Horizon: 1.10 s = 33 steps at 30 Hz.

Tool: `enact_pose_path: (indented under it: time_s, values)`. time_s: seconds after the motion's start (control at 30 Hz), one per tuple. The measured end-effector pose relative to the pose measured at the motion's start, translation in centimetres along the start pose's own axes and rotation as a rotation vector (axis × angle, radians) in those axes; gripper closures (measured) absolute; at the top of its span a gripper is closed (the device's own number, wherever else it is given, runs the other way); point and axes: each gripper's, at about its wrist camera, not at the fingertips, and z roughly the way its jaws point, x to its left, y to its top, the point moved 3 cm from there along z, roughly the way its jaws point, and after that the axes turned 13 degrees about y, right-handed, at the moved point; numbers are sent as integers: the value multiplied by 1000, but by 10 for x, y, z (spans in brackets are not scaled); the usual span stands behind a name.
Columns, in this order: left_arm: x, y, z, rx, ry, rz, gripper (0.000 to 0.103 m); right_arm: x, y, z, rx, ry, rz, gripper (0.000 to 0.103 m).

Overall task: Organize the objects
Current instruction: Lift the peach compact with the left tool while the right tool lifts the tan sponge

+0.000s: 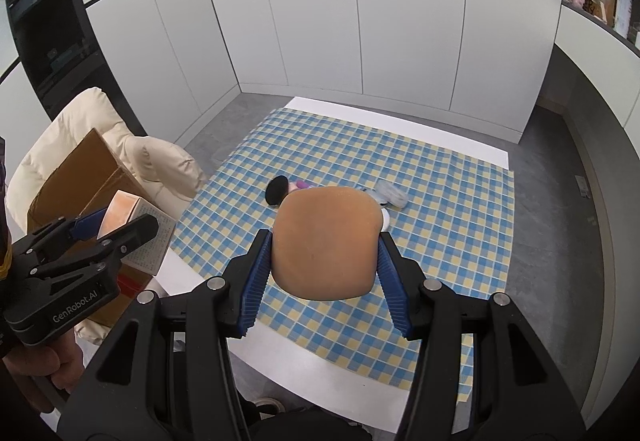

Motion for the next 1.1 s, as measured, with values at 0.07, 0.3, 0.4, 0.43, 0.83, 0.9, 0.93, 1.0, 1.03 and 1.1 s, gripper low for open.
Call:
enact_pose_path:
  time_s: [0.07, 0.3, 0.4, 0.43, 0.83, 0.9, 0.93, 1.0, 1.03, 1.1]
  values:
    - [5, 0, 1, 0, 7, -8, 51, 4, 1, 5, 9, 24, 12, 49]
    - [23, -2, 3, -2, 29, -32, 51, 21, 6, 15, 15, 32, -15, 49]
    - [32, -4, 4, -1, 37, -41, 51, 29, 8, 19, 17, 38, -25, 49]
    - [34, -5, 4, -2, 40, -44, 51, 32, 8, 21, 17, 41, -29, 49]
    - [63, -9, 3, -5, 75, -85, 51, 61, 14, 33, 10, 54, -73, 49]
    - [67, -10, 2, -4, 79, -91, 51, 64, 15, 34, 8, 59, -77, 49]
    - [69, -11, 3, -3, 81, -93, 51, 66, 15, 35, 8, 62, -80, 49]
    - [73, -12, 3, -2, 85, -97, 51, 69, 16, 37, 9, 64, -82, 49]
    - [75, -13, 3, -2, 87, -99, 51, 72, 16, 38, 9, 68, -83, 49]
    - [80, -14, 2, -3, 93, -105, 51, 76, 17, 40, 9, 71, -90, 49]
